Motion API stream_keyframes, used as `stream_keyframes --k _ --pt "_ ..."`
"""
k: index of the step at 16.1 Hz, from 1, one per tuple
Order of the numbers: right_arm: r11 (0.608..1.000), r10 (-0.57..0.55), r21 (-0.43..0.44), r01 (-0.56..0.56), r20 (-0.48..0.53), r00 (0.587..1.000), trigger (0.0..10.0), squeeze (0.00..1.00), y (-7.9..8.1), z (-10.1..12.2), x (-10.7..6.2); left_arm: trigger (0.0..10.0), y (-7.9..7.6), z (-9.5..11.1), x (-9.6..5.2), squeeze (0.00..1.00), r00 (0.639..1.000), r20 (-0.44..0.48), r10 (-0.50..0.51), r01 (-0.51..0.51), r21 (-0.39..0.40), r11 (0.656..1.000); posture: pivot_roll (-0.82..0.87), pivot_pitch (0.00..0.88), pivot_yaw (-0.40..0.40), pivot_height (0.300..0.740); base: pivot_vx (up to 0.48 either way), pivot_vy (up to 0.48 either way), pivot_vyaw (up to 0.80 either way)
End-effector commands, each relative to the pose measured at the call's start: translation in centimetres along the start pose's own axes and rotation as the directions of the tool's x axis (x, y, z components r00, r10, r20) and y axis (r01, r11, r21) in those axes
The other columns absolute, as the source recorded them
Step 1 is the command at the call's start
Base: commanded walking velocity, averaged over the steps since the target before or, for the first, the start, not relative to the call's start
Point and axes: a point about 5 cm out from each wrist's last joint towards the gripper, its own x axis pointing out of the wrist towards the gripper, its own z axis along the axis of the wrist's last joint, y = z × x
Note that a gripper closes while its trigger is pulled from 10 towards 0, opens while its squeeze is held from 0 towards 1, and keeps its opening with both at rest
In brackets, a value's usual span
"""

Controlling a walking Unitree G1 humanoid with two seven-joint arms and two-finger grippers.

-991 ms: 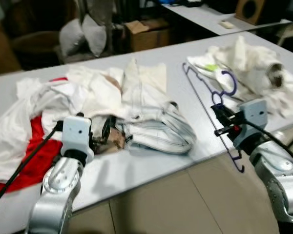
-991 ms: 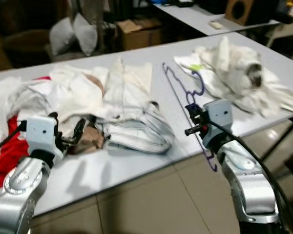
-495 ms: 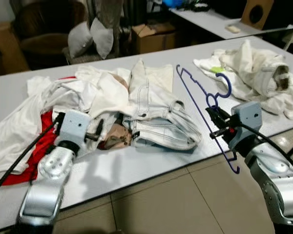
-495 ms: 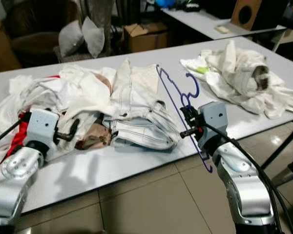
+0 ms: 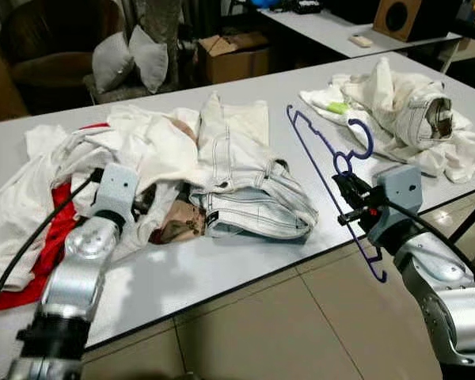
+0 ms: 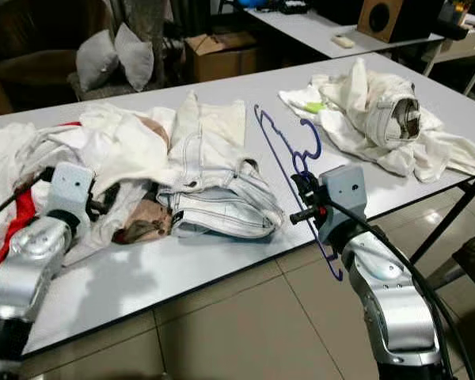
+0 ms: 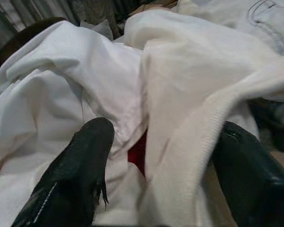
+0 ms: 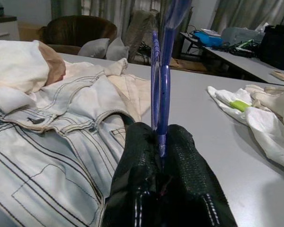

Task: Hang hanger

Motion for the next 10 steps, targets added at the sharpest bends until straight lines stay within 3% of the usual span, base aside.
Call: stream_keyframes --k 1,5,10 --pt "1.0 -0.005 -0.011 0.005 0.025 1.0 10.0 0.0 -0.1 0.57 0.05 0.0 0.3 0.08 0.18 0.0 1.0 0.001 -0.003 0.003 0.021 1.0 -0.09 0.0 0.044 0.74 0.0 0.0 0.0" --pt "1.0 -0.003 -0.015 0.004 0.028 1.0 10.0 0.0 -0.01 0.57 0.1 0.0 0.58 -0.17 0.76 0.0 1.0 -0.002 -0.012 0.012 0.056 0.998 -0.09 0.0 0.044 0.74 0.0 0.0 0.0" --pt "1.0 -0.003 -0.021 0.003 0.032 0.999 10.0 0.0 0.08 0.54 0.12 0.0 0.4 0.34 0.85 0.0 0.998 0.044 -0.037 0.035 0.038 0.999 -0.09 0.0 0.043 0.74 0.0 0.0 0.0"
